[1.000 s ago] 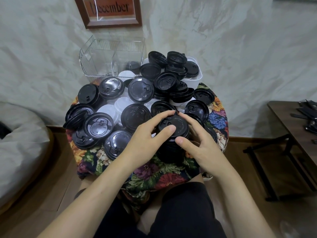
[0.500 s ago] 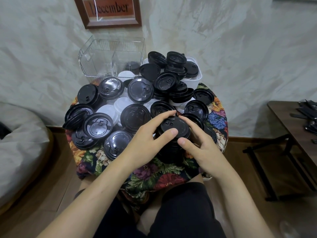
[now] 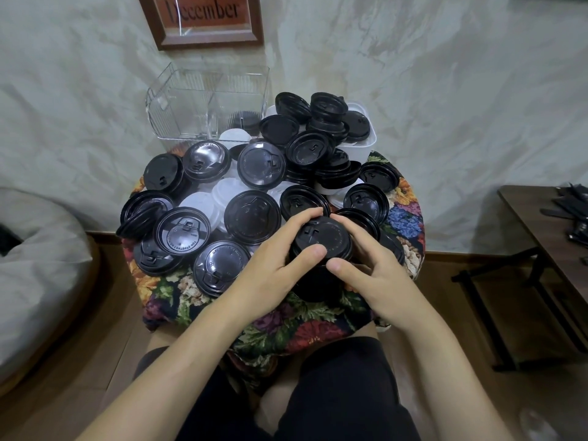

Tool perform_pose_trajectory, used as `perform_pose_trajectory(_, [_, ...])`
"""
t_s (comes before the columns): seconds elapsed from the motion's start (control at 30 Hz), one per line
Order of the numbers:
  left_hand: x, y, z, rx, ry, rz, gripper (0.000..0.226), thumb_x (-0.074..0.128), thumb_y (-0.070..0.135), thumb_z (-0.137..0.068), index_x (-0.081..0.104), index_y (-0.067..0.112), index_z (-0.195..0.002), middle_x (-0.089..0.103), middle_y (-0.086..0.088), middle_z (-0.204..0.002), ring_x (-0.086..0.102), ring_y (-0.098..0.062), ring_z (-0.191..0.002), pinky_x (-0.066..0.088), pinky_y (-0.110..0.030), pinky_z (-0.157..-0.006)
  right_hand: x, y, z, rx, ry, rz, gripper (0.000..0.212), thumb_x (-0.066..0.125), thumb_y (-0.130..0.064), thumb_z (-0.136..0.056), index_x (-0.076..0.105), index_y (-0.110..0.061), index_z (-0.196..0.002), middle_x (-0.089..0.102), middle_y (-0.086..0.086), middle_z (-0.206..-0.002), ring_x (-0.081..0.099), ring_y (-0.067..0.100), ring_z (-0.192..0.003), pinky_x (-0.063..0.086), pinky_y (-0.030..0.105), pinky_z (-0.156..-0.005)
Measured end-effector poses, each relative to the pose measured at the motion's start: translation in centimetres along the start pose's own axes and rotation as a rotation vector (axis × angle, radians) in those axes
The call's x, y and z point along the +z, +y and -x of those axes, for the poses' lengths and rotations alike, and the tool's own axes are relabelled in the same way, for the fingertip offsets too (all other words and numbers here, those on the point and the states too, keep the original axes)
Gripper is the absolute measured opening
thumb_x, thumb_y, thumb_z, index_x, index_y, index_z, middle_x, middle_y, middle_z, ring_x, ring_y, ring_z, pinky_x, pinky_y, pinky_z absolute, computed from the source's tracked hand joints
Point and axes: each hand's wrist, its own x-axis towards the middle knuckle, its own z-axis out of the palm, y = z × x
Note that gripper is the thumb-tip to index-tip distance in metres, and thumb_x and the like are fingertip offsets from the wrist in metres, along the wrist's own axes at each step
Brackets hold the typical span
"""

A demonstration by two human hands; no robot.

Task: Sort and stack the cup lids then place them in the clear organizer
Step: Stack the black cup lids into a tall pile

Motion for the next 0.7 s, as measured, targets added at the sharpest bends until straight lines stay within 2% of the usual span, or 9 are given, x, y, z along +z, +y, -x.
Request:
perform_pose_trajectory(0.23, [0.01, -0.41, 0.10, 0.015, -0.026, 0.002, 0.066, 0.056, 0.057, -0.096, 0.036, 0.039, -0.156, 0.051, 0.024, -0.149, 0.049, -0.003, -0.139, 0.042, -0.037, -0.116, -0.10, -0.08, -0.03, 0.022, 0.002, 0.010, 0.066, 0.070, -0.040, -0.093, 0.044, -0.039, -0.154, 0.058, -0.028, -0.142, 0.054, -0.003, -0.134, 0.042, 0.036, -0.117])
perform_pose_trajectory(0.4, [0.04, -0.82, 0.40, 0.010, -0.026, 0.036, 0.062, 0.056, 0.055, -0.097, 0.036, 0.041, -0.154, 0.053, 0.022, -0.147, 0.051, -0.006, -0.138, 0.040, -0.039, -0.117, -0.06, 0.00, -0.15, 0.028, 0.001, 0.025, 0.066, 0.073, -0.044, -0.094, 0.044, -0.042, -0.154, 0.059, -0.023, -0.145, 0.053, 0.001, -0.136, 0.042, 0.044, -0.118])
perform_pose_trajectory(0.57, [-0.37, -0.70, 0.43, -0.002, -0.055, 0.039, 0.063, 0.058, 0.055, -0.098, 0.035, 0.043, -0.155, 0.051, 0.024, -0.149, 0.048, -0.004, -0.140, 0.039, -0.042, -0.119, 0.11, -0.13, -0.32, 0.022, 0.021, 0.014, 0.073, 0.074, -0.058, -0.087, 0.046, -0.041, -0.153, 0.060, -0.022, -0.144, 0.054, 0.001, -0.135, 0.043, 0.044, -0.116])
perform_pose_trajectory(0.7, [-0.86, -0.76, 0.49, 0.004, -0.073, 0.023, 0.064, 0.057, 0.046, -0.103, 0.029, 0.044, -0.160, 0.042, 0.028, -0.157, 0.040, 0.001, -0.146, 0.032, -0.041, -0.123, 0.33, -0.06, -0.27, 0.018, 0.037, 0.015, 0.067, 0.074, -0.047, -0.090, 0.047, -0.040, -0.151, 0.061, -0.020, -0.142, 0.055, 0.002, -0.134, 0.043, 0.044, -0.117])
